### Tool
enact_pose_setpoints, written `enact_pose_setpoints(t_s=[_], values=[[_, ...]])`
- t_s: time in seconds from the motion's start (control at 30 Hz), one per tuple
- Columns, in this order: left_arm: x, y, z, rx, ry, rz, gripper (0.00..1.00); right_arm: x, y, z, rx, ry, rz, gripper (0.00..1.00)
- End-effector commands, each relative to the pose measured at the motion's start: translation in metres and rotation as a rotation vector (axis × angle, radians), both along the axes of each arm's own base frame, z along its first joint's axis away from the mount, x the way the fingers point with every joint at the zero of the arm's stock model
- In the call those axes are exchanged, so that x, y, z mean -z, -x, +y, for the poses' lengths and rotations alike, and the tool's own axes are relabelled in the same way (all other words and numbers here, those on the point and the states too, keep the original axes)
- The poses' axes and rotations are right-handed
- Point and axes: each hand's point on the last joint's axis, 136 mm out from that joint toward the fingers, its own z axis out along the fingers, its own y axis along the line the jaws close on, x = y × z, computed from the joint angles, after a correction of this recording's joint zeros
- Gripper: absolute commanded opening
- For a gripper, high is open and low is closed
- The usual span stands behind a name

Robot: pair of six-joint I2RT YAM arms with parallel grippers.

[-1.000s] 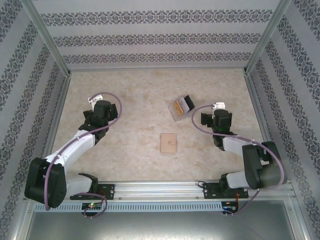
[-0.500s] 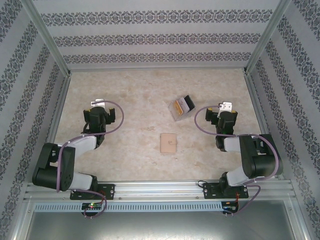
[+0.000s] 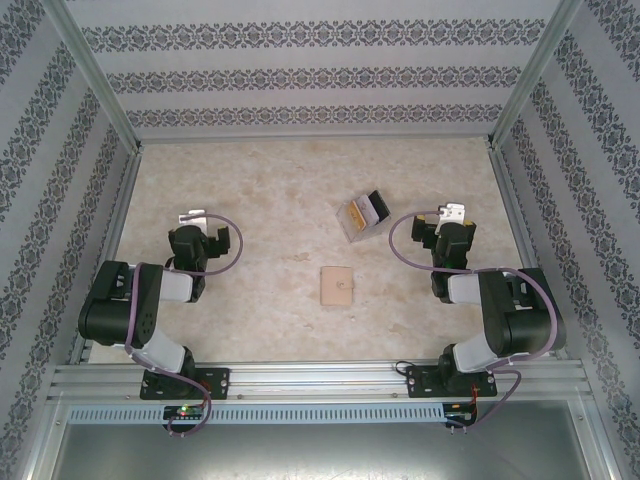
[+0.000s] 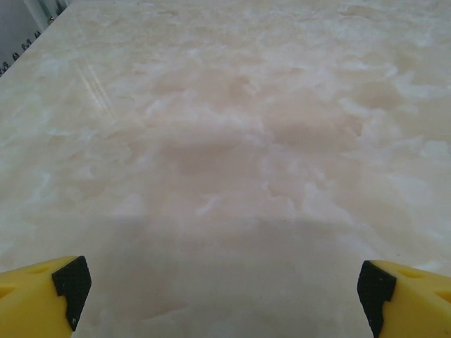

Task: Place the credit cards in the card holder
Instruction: Reset both arms

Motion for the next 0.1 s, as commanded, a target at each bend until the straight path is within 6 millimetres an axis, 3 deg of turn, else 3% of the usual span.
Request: enact_pose_setpoints(t_s=[0.0, 0.07], values=[[-0.0188, -0.0079, 0.0006, 0.005, 0.014, -0.072, 0.99, -0.0099, -0.0051, 0.0032, 0.001, -0.005, -0.04, 0.98], [-0.0183, -0.0084, -0.0013, 0.018, 0.015, -0.067, 0.99, -0.011, -0.0045, 0.0031, 0.002, -0.006, -0.044, 0.98]])
